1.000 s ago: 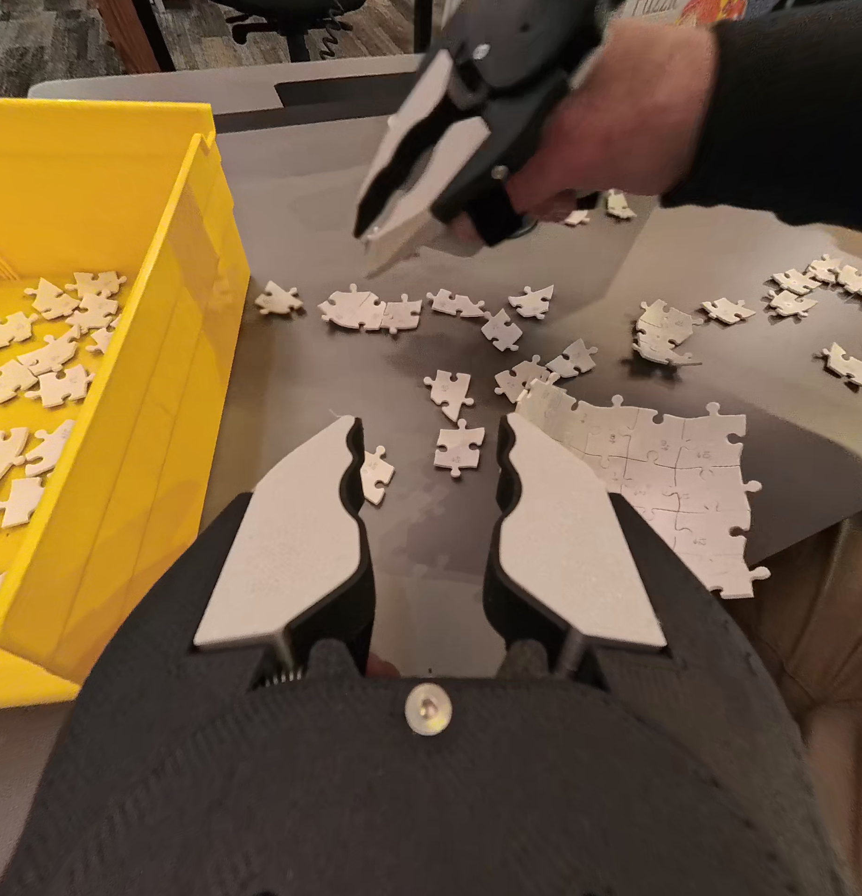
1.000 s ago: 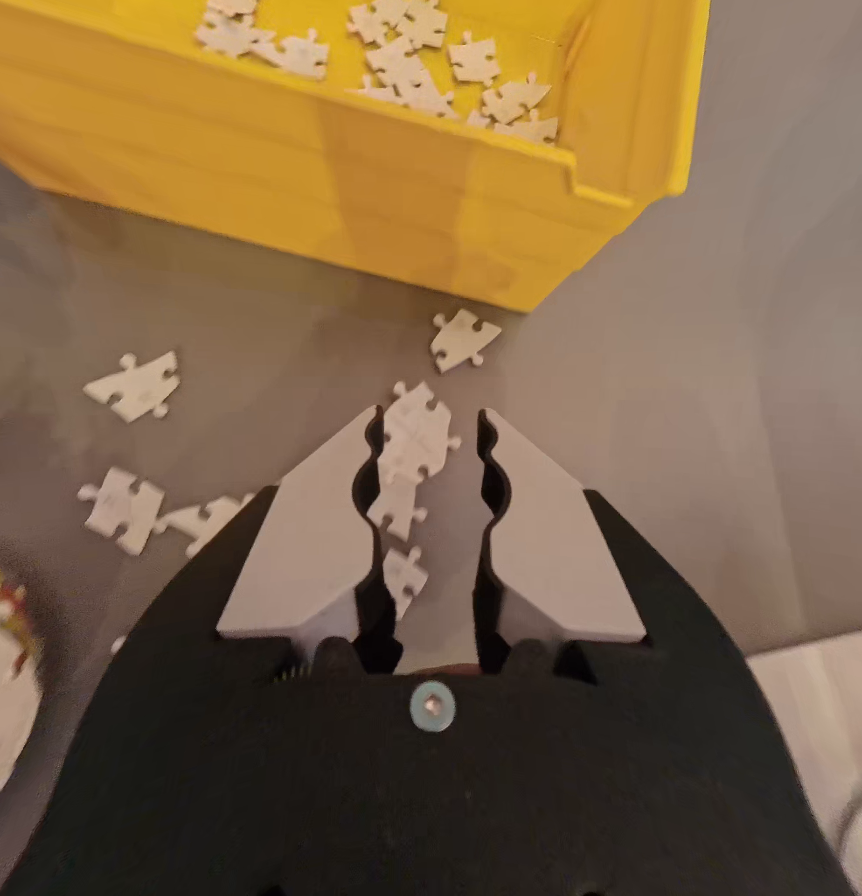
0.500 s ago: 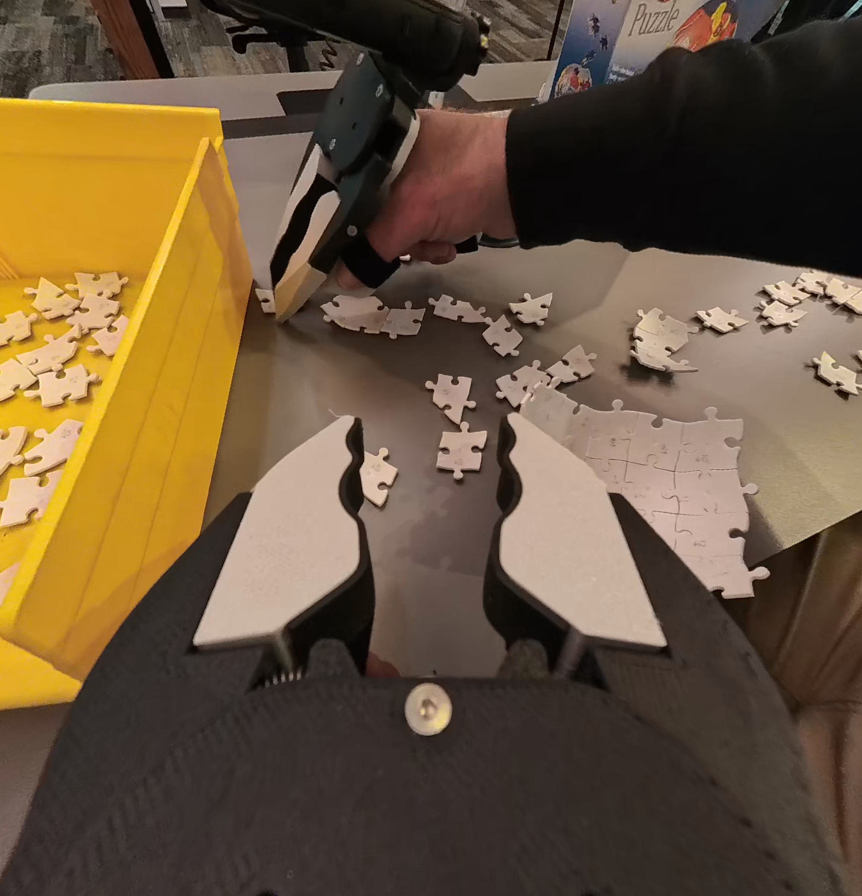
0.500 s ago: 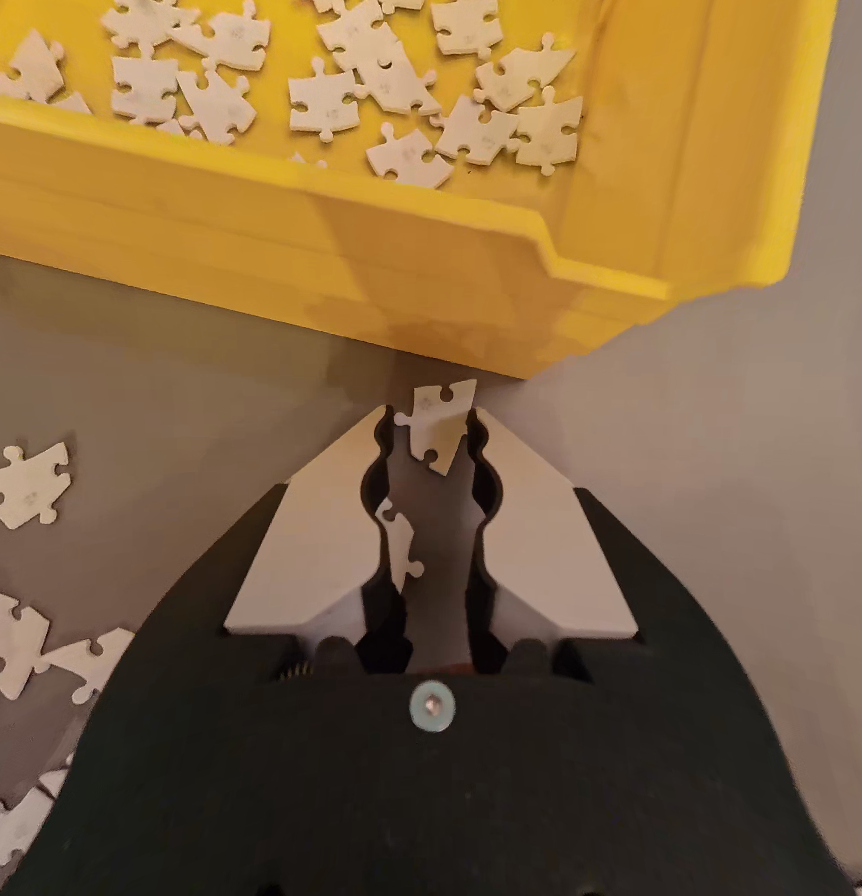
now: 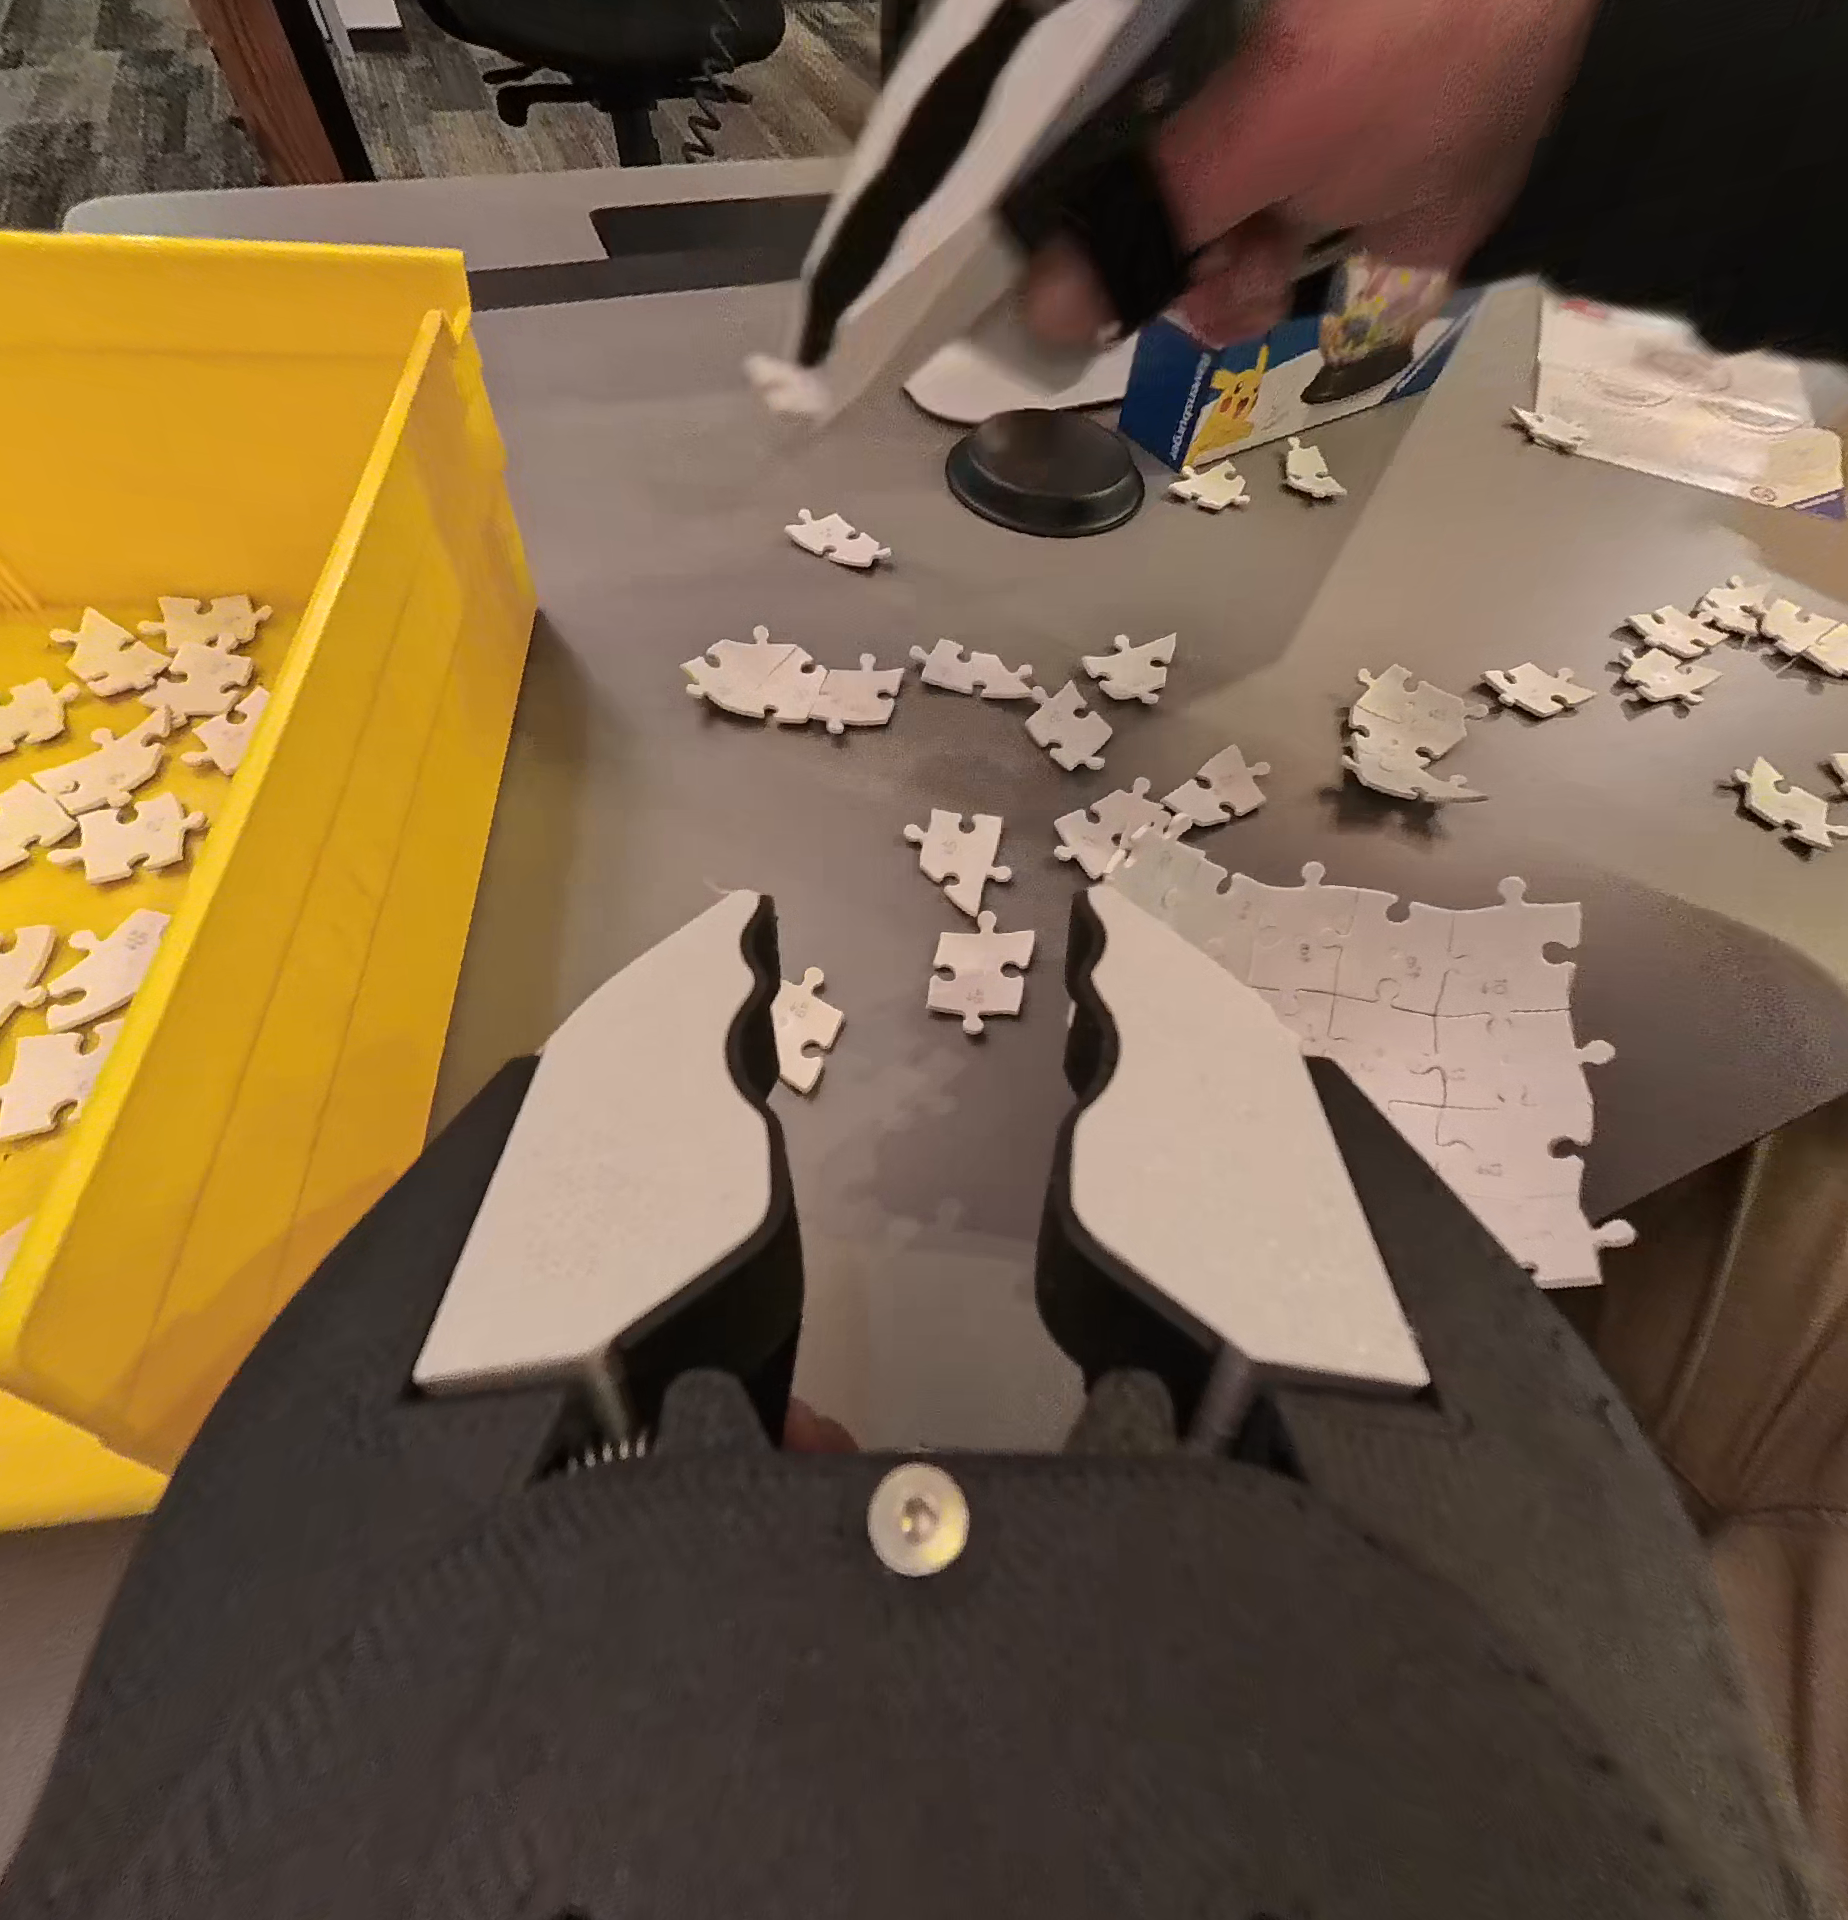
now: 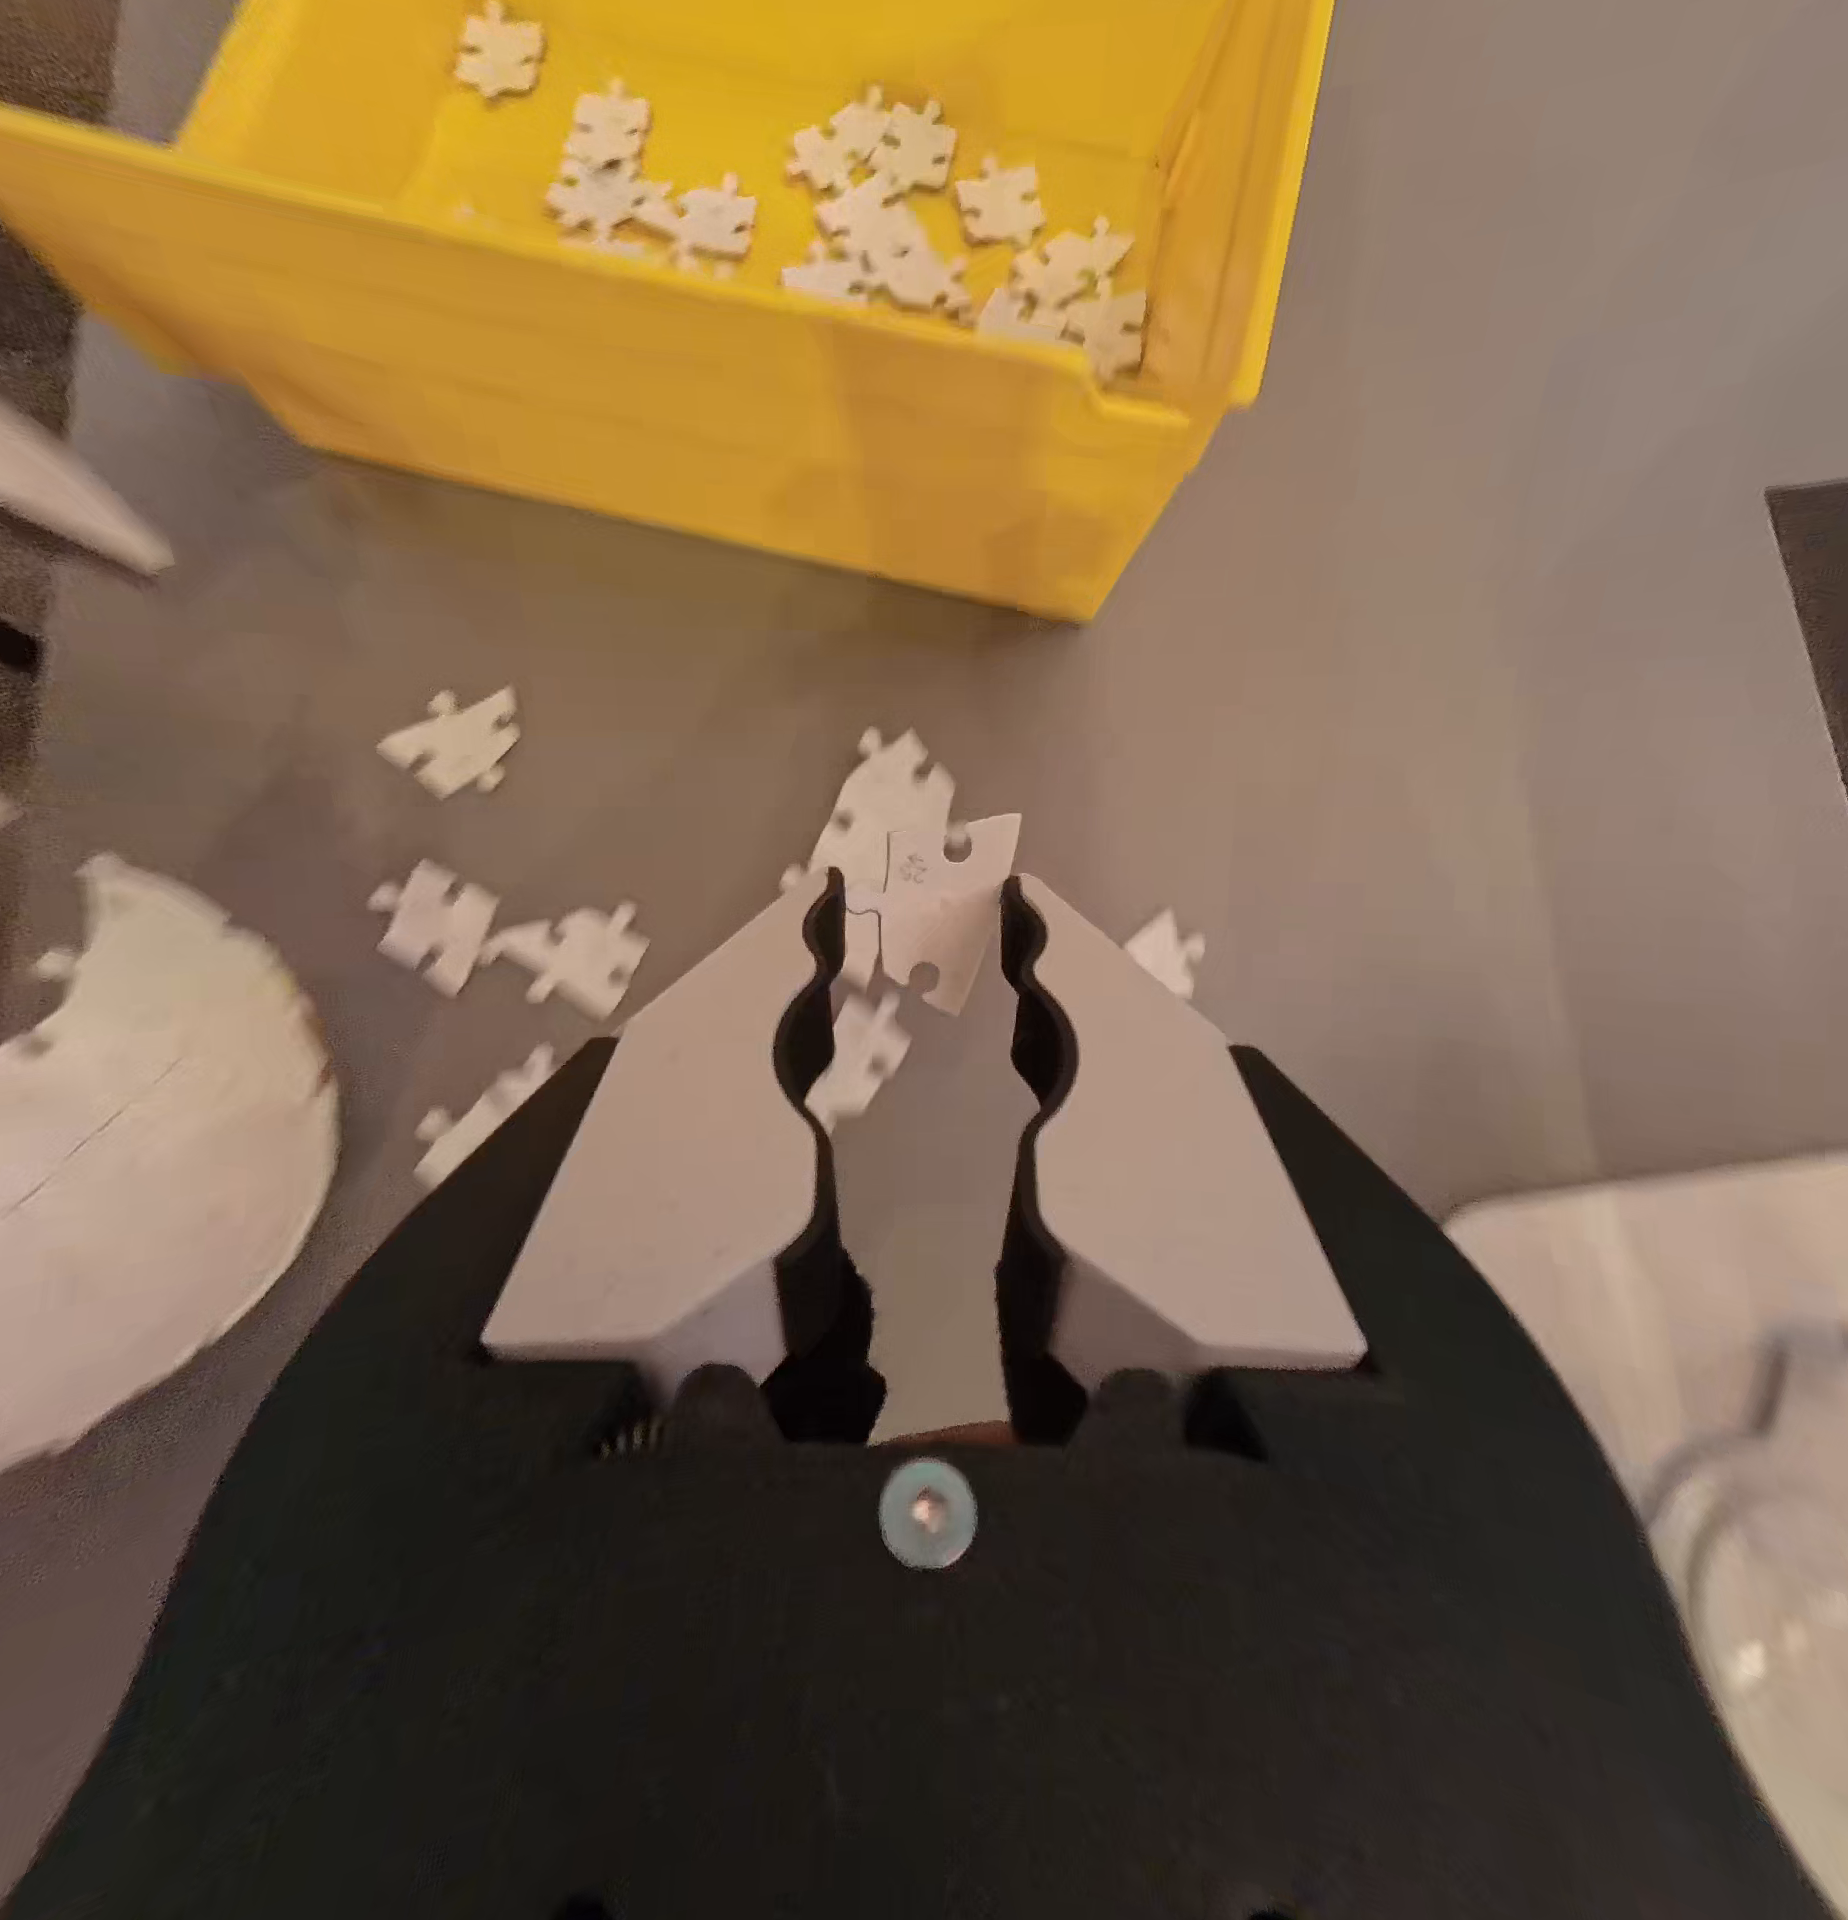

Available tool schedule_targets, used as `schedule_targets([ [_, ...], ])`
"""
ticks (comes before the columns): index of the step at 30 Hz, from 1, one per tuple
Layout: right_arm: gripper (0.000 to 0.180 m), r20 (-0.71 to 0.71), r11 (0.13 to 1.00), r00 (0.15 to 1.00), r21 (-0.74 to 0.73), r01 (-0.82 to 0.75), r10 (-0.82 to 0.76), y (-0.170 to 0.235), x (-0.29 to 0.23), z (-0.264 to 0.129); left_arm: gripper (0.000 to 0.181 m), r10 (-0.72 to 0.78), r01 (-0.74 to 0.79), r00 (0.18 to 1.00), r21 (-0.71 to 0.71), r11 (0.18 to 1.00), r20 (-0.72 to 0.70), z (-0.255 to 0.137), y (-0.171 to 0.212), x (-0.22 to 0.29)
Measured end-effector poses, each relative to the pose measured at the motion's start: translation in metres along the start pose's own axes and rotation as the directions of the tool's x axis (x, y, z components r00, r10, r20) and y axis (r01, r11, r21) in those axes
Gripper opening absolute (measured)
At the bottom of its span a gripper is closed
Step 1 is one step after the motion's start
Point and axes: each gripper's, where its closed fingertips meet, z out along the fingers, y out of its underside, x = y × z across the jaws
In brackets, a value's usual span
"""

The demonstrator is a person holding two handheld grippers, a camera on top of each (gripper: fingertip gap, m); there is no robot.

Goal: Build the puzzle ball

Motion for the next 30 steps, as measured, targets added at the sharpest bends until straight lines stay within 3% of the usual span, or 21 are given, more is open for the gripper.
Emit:
schedule_targets([
  [5,0.029,-0.040,0.996,0.998,-0.072,-0.044,0.041,0.065,-0.044,-0.078,0.053,0.000,0.000,1.000,0.000,1.000,-0.008,0.002,-0.001,0.003],
  [10,0.028,-0.083,0.983,0.985,-0.096,-0.159,0.152,0.132,-0.088,-0.109,0.053,0.016,-0.016,1.000,-0.006,1.000,-0.009,0.004,-0.001,0.008],
  [15,0.028,-0.100,0.967,0.968,-0.091,-0.239,0.230,0.165,-0.119,-0.106,0.053,0.034,-0.034,0.999,0.000,0.999,-0.004,0.007,-0.006,0.011],
  [30,0.029,-0.148,0.966,0.964,-0.097,-0.238,0.223,0.162,-0.141,-0.058,0.053,0.067,-0.066,0.997,0.014,0.998,-0.030,0.018,-0.015,0.021],
])
